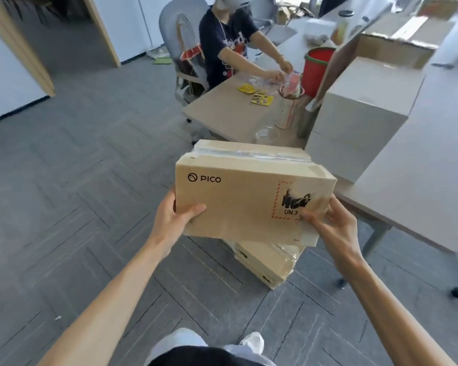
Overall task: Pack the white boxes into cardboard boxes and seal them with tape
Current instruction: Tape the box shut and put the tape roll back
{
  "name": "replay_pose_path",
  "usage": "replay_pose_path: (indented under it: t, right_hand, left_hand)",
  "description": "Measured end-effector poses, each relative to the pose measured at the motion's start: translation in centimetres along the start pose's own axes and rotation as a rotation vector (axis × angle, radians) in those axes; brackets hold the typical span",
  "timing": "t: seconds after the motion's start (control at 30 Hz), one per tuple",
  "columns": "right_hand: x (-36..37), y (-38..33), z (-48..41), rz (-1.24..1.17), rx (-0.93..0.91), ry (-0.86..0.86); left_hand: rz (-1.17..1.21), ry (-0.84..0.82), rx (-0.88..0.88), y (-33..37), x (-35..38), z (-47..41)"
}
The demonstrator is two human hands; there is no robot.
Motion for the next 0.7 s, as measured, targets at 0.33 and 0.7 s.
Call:
replay_pose_path:
  t: [0.33, 0.7]
  right_hand:
    - [-1.0, 1.4, 8.1, 0.032, 0.129, 0.45]
    - [6.3, 6.8, 8.8, 0.011, 0.212, 0.713]
  left_hand:
    - [-0.053, -0.49, 0.055, -1.6, 6.5, -7.6]
    - [-0.103, -0.75, 0.015, -7.5, 6.7, -15.2]
Point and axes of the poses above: each hand's wrist, its own z-axis away from the middle knuckle, its own x-axis out of the palm, y = z × x, the point moved 7 cm from there along -z, towards the middle knuckle, and after that the axes turned 7 degrees about -y, right-handed, at the moved point
